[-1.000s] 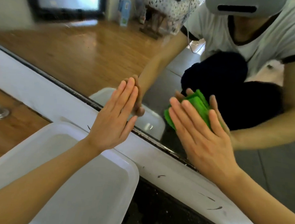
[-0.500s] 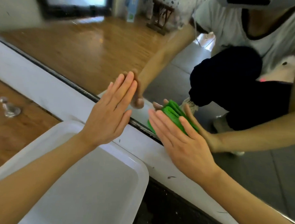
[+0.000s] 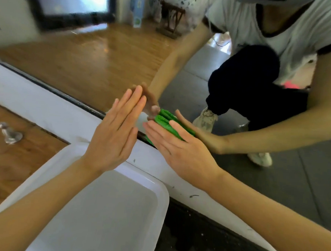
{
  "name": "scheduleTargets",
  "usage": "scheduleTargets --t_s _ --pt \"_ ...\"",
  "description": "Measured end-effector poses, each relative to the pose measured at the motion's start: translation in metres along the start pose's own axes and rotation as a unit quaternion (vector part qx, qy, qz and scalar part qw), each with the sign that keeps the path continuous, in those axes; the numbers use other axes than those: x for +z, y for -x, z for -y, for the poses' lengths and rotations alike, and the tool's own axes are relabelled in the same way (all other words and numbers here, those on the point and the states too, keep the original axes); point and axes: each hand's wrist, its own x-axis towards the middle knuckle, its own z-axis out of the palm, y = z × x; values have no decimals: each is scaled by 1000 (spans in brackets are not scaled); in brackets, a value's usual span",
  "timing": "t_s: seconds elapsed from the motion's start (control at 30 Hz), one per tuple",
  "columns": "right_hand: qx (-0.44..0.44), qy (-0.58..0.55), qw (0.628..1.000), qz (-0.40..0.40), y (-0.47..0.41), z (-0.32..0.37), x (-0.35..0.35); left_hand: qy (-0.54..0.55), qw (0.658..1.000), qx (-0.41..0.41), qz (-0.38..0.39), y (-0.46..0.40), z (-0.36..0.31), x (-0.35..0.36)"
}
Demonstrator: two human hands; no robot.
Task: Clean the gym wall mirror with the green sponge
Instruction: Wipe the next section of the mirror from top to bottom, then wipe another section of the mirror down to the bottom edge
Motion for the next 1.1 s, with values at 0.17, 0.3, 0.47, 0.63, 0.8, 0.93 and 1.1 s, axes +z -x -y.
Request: scheduleTargets --t_s 0.17,0.3,0.47,0.63,0.8,0.93,1.1 --pt "-12 9 999 29 97 -30 3 11 1000 21 6 -3 -26 1" --pt "-6 -22 999 39 161 -61 -13 26 998 52 17 -18 -58 2" --pt "56 -49 997 38 221 -96 -45 37 993 114 16 -57 -108 -10" --pt "144 -126 981 13 253 -126 -86 45 984 174 -11 -114 -168 -23" --pt "221 -97 969 -42 277 -174 -122 54 964 260 -22 -190 -236 -41" --pt "292 -56 952 -74 294 -240 -162 65 945 318 -32 -263 -298 -66" --pt "332 45 938 -85 319 -348 -217 63 922 379 -52 -371 -371 -109"
